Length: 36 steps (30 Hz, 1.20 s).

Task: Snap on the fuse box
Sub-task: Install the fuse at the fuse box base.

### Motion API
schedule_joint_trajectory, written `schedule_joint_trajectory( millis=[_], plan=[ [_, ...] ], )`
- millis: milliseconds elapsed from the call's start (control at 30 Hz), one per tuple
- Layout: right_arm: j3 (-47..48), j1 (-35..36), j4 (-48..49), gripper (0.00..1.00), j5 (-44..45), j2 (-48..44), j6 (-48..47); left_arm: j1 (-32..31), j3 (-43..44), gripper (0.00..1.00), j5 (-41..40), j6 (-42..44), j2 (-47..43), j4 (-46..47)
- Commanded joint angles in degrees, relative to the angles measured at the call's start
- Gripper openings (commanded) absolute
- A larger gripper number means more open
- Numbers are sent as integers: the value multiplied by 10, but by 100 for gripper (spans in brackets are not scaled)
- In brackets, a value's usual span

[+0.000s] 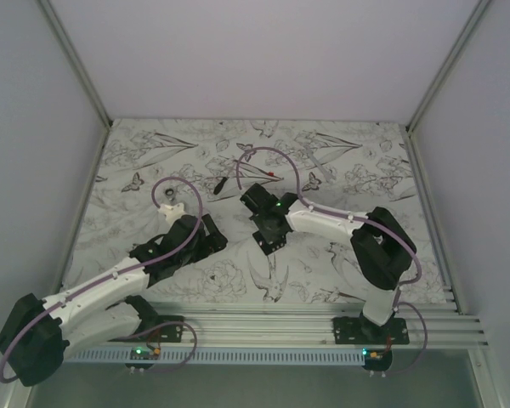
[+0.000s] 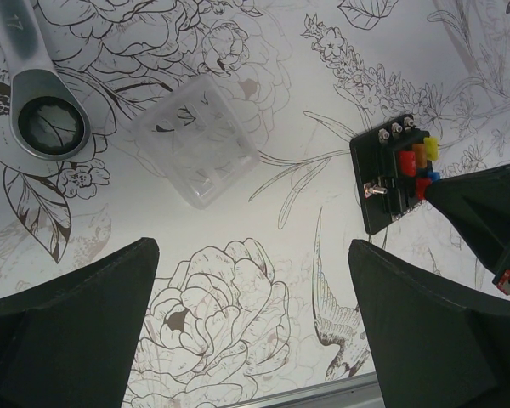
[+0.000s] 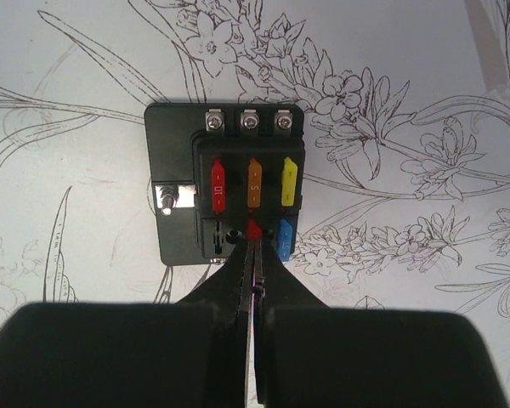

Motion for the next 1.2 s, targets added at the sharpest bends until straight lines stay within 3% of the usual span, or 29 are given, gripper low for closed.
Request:
schedule_joint_trajectory(
  millis=[0, 367, 733, 1167],
  plan=[
    [-14, 0, -24, 0, -4, 61, 1, 3, 4, 100, 1, 6, 2, -23],
    [-19, 12, -19, 0, -12, 88, 4, 3, 2, 100, 4, 2, -3, -23],
    [-97, 13, -30, 0, -28, 28, 14, 3, 1, 100, 3, -5, -6, -22],
    [-16, 4, -19, 0, -36, 102, -16, 3, -7, 100, 0, -8, -22, -26]
  ],
)
